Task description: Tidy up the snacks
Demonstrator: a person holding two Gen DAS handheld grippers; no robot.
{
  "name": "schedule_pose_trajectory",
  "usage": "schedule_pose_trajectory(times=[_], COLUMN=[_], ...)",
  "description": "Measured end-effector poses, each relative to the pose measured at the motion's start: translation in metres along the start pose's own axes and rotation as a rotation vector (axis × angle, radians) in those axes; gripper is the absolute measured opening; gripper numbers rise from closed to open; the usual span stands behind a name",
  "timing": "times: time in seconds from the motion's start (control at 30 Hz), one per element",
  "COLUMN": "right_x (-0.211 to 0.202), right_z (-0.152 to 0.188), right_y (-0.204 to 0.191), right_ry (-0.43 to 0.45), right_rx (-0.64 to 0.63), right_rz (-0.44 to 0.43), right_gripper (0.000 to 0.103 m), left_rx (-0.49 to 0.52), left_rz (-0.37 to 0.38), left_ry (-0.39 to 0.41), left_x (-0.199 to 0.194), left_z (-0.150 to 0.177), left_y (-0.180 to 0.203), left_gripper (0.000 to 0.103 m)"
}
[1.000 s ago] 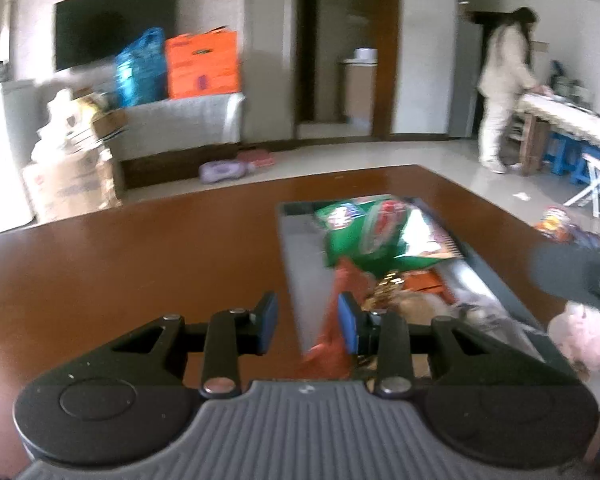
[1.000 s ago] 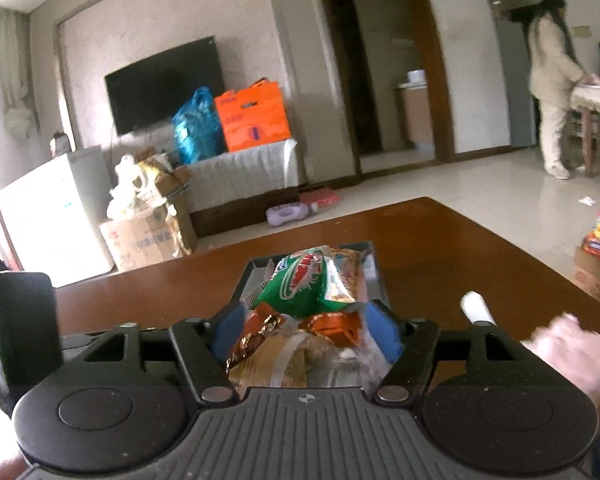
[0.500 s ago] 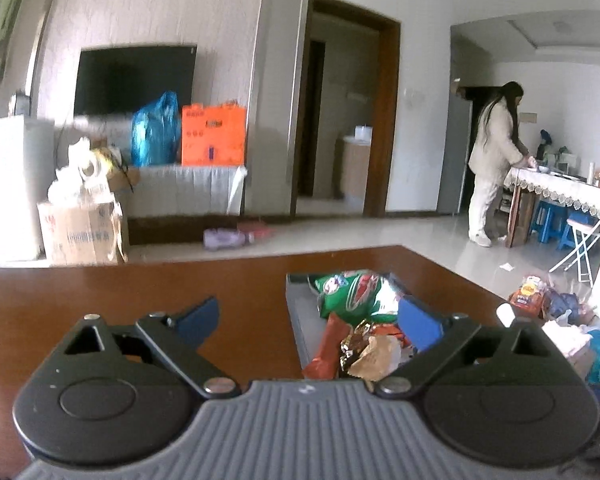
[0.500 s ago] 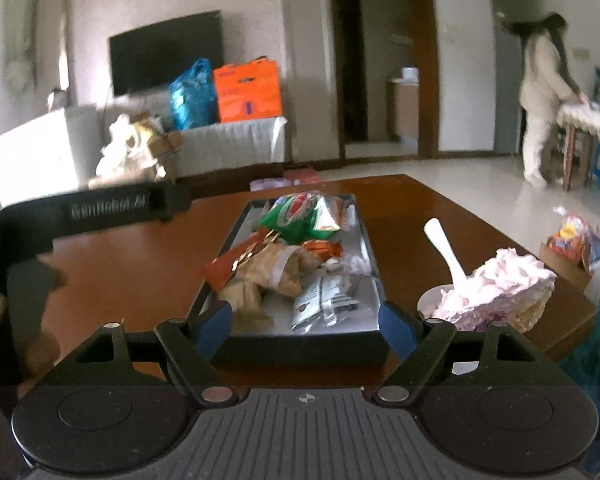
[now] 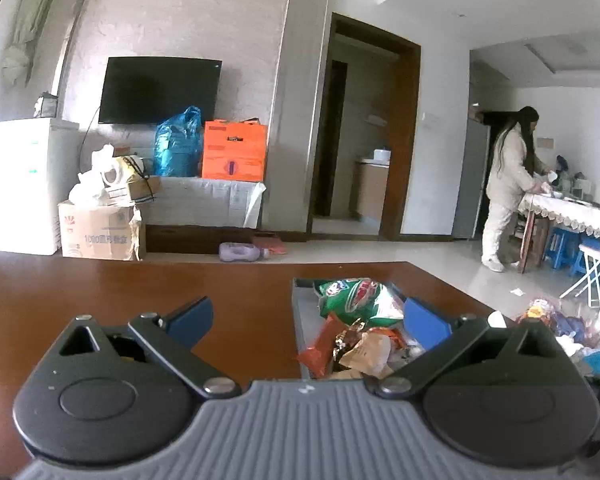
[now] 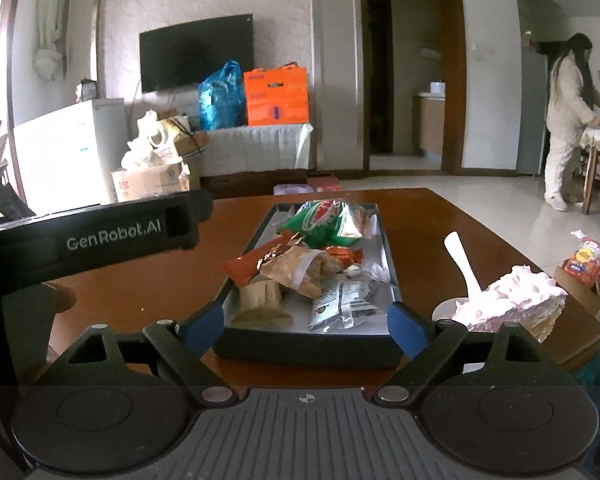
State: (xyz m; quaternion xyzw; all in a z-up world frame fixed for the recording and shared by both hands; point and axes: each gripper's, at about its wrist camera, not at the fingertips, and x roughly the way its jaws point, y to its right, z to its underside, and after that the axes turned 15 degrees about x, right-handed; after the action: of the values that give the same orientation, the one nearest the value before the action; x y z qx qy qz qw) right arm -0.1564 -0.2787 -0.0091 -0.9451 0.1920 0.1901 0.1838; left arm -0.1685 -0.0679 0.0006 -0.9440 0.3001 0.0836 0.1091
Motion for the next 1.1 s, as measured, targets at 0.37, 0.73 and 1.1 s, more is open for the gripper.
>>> schedule_pose_trajectory(times=[0.37,0.73,1.1], right_x=[0.007,0.008,0.010], right_z=[0.002,0.002,0.003], right_y=[0.001,0.001,0.001], right_ry=[-0.031,-0.038,-0.042], right_rx=[0.005,0.004,0.000], right_rz=[-0.012,-0.015,-0.016], right_gripper=[0.094,0.095,0.098], left_rx=[0.105,0.123,0.059], left_rz=[-0.105,-0.023,0.009], left_ry=[-0.075,-0.053,-0.122], left_x=[0.011,0.016,0.032], left_z=[-0.004,-0.010,-0.008], left_y=[0.010,0.007,0.005], left_gripper=[0.103,0.103,0.103])
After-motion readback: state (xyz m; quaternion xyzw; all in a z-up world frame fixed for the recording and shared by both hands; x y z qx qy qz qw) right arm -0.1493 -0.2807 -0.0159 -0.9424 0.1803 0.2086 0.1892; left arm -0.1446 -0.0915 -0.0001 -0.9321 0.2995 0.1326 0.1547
